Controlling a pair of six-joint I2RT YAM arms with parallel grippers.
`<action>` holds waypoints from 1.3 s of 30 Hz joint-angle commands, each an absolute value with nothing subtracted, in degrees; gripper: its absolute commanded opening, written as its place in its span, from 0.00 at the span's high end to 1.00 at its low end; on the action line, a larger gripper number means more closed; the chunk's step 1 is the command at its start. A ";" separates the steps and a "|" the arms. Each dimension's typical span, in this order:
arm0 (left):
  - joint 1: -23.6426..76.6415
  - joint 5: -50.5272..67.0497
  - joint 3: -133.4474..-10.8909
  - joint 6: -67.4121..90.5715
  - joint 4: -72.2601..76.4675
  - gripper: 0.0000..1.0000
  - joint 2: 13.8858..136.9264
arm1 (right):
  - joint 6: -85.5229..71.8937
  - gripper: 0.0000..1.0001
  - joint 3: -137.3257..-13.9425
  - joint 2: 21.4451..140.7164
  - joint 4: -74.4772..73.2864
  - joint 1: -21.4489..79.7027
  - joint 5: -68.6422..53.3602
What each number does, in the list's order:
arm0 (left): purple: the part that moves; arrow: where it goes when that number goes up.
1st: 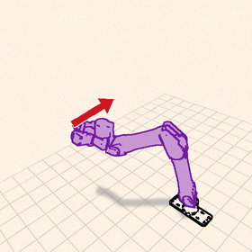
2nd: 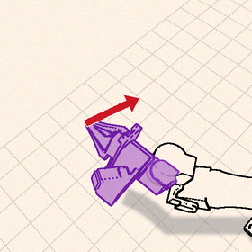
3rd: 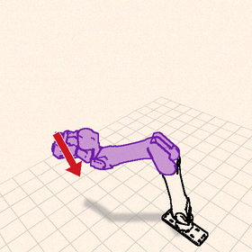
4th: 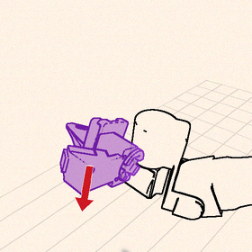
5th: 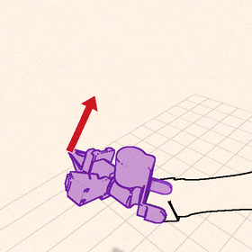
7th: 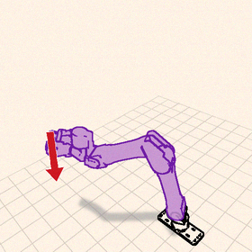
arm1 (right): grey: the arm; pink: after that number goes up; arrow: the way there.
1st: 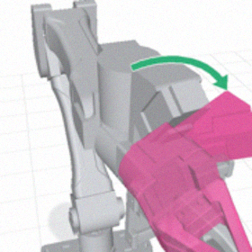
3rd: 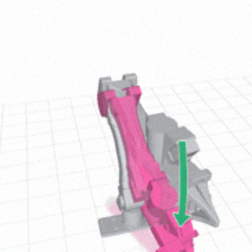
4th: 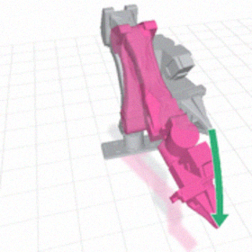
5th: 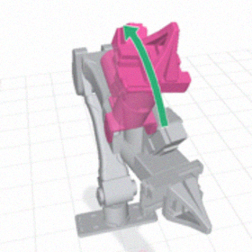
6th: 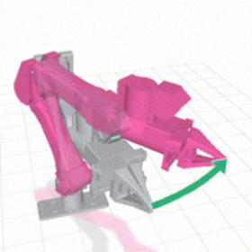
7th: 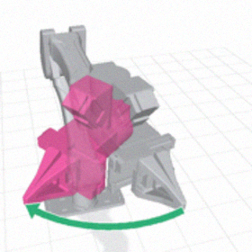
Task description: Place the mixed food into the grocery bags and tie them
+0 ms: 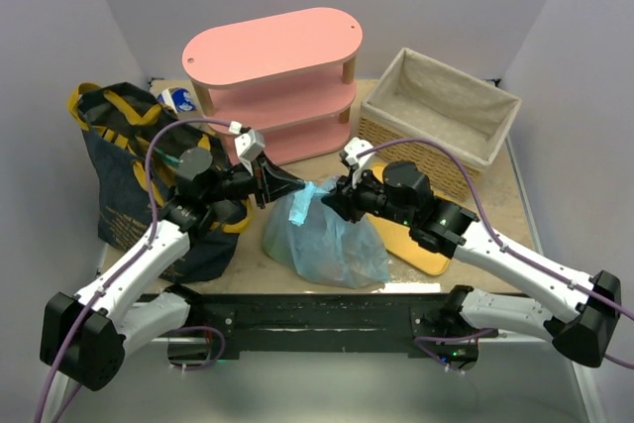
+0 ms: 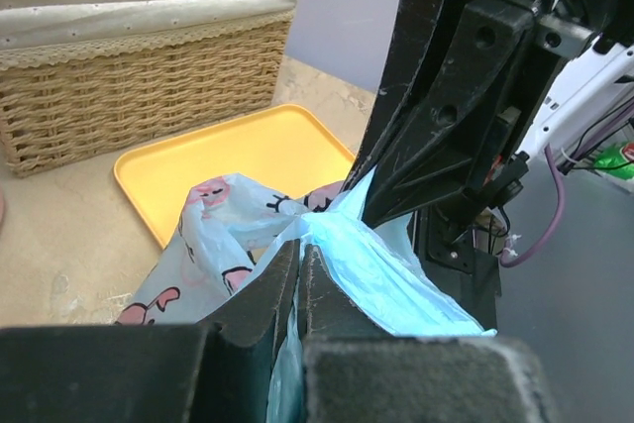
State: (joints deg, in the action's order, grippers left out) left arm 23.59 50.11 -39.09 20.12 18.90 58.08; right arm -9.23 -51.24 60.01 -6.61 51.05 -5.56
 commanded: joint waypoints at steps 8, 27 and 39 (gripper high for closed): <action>23.64 46.93 -38.50 16.88 20.04 1.00 58.36 | -9.93 0.13 -57.22 60.02 -2.05 48.87 -15.82; 24.08 45.79 -38.32 15.47 19.34 1.00 58.01 | -5.36 0.39 -63.37 72.51 -5.27 50.71 -8.71; 24.35 44.12 -38.41 14.15 18.11 1.00 57.39 | -2.37 0.46 -66.88 75.94 -13.79 56.95 8.34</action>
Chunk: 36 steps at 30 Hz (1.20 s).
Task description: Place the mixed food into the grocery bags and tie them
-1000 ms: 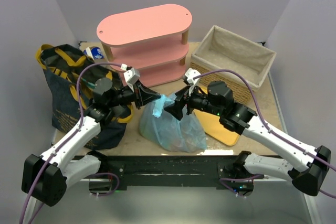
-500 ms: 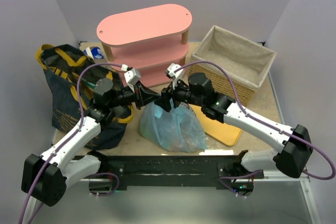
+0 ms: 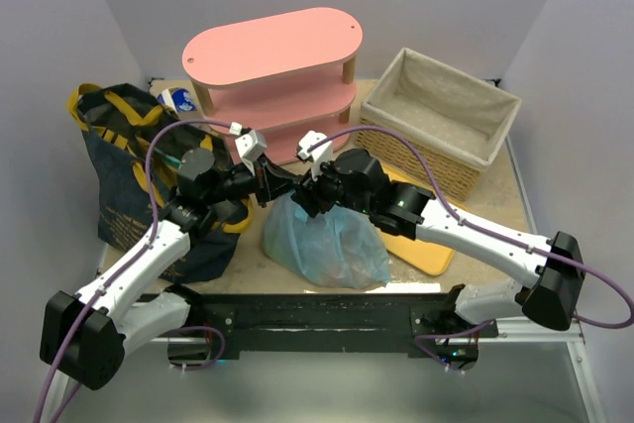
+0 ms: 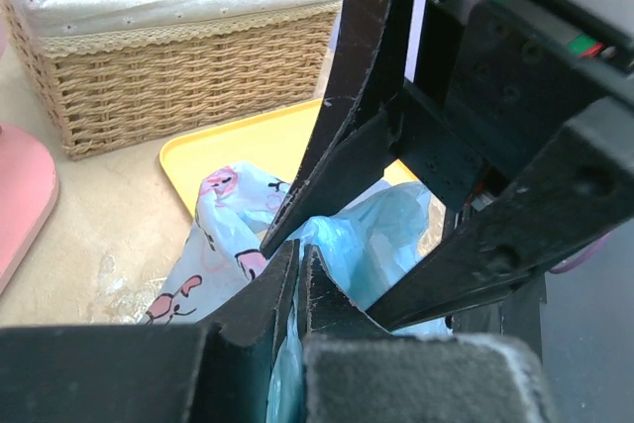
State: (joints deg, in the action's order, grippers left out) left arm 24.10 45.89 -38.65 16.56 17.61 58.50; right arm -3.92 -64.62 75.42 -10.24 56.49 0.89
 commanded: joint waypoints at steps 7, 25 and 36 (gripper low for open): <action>24.43 43.86 -38.50 13.71 17.58 1.00 57.31 | -1.93 0.51 -66.80 76.64 -17.22 57.57 11.77; 24.61 43.24 -38.58 13.97 17.93 1.00 57.31 | -1.67 0.68 -64.86 78.83 -16.17 57.66 18.54; 24.70 42.80 -39.20 13.98 17.67 0.88 57.65 | -2.82 0.90 -63.37 77.09 -15.90 57.75 29.18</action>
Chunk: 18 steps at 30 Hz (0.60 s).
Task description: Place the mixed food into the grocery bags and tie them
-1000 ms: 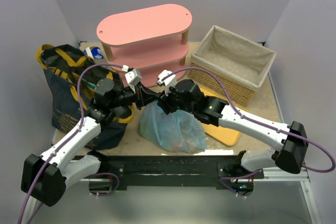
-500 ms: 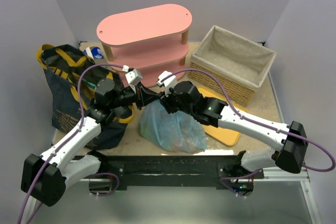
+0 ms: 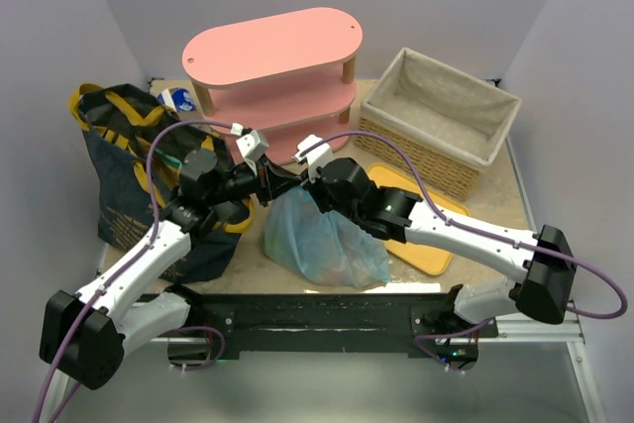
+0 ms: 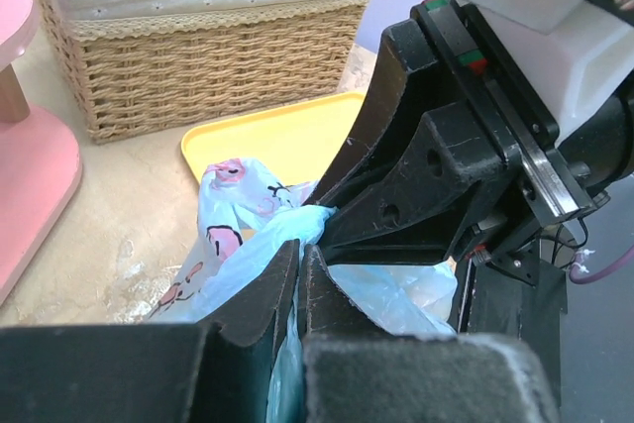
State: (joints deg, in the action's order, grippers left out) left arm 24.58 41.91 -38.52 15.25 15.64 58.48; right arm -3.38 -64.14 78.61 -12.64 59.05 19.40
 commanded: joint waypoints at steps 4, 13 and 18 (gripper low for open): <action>24.70 41.84 -42.79 10.99 14.07 0.52 59.06 | -0.45 0.88 -62.67 74.98 -15.73 57.75 23.13; 24.70 47.87 -50.44 11.25 12.05 0.17 64.85 | 4.57 0.87 -56.96 69.17 -12.48 57.66 14.42; 25.66 52.82 -52.47 8.70 7.65 0.16 69.52 | 5.71 0.88 -55.90 67.33 -12.04 57.57 12.83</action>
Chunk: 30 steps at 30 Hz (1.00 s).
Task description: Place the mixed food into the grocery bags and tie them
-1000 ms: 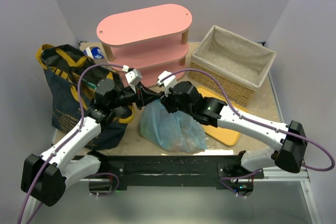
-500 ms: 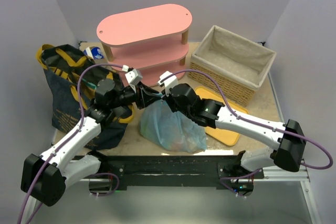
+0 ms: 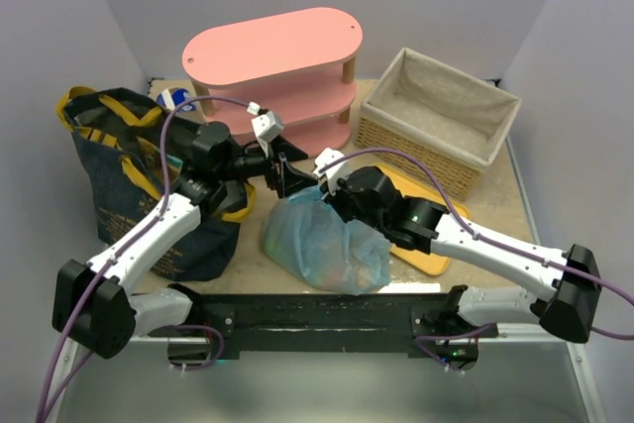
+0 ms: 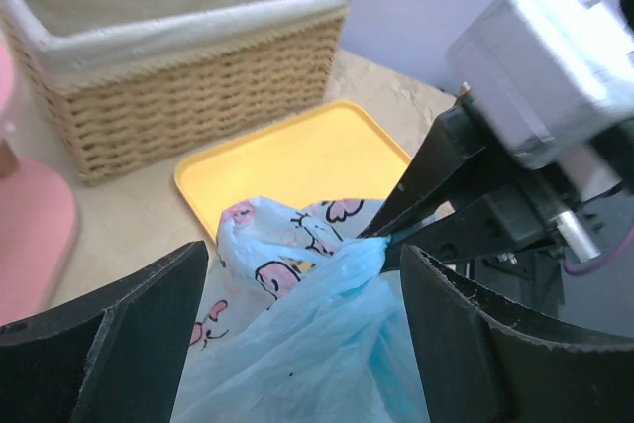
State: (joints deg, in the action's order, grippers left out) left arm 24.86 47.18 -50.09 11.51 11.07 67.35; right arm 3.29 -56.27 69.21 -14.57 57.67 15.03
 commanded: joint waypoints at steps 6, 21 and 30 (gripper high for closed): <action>28.65 53.45 -54.58 5.37 2.65 0.15 71.89 | 6.77 0.88 -56.16 66.71 -12.74 57.57 10.90; 32.43 47.99 -55.90 0.26 -5.98 0.44 74.97 | 8.08 0.87 -56.07 64.51 -13.89 57.57 7.30; 33.05 37.72 -49.40 -1.67 2.72 1.00 65.31 | 7.12 0.39 -54.76 60.30 -15.73 55.64 8.35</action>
State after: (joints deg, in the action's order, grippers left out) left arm 32.82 44.05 -52.01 -0.19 -2.98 71.96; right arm 7.11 -55.59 64.58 -16.43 57.25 9.30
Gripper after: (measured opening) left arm 0.037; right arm 0.541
